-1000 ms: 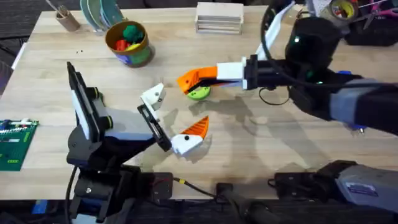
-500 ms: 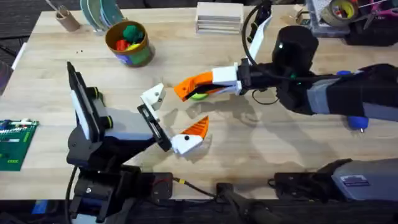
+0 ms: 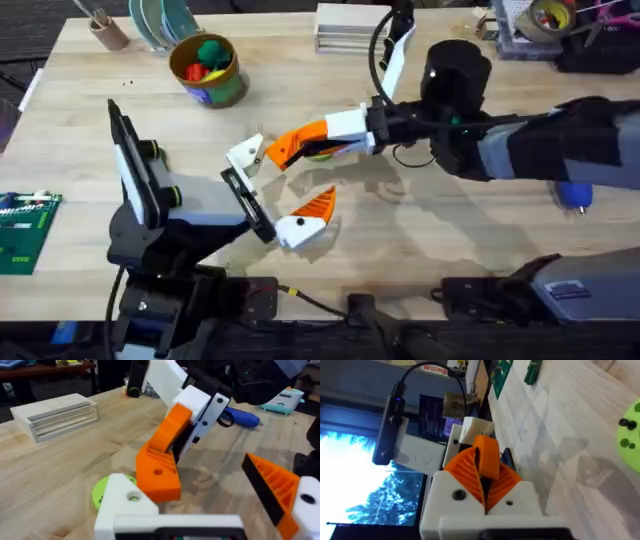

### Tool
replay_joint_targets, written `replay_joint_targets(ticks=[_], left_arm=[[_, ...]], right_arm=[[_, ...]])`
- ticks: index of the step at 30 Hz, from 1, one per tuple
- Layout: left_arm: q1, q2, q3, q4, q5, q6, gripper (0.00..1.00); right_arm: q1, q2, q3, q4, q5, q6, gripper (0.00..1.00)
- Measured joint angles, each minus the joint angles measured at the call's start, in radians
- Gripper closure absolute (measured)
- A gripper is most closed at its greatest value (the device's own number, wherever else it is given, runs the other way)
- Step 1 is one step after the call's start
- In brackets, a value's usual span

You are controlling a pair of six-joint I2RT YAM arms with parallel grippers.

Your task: Pick up the gripper from the table and insert it into the empty holder that is missing its gripper. Then pick up a screw, insert it into the mounting hole, and use the screwdriver to tighten it. Finally, clean up the table by picking up the vegetable and placing it into the bucket.

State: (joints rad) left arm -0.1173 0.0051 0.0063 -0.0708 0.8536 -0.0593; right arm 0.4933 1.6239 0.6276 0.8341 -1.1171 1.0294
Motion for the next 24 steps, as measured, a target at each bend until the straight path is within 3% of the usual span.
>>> replay_joint_targets(ticks=[11,24], left_arm=[[0.000,0.000,0.000,0.000,0.000,0.000,0.008],[0.005,0.000,0.000,0.000,-0.016,0.000,0.008]], right_arm=[[0.019,0.002,0.017,0.012,0.005,0.004,0.991],[0.069,0.002,0.019,0.019,0.114,0.019,0.992]])
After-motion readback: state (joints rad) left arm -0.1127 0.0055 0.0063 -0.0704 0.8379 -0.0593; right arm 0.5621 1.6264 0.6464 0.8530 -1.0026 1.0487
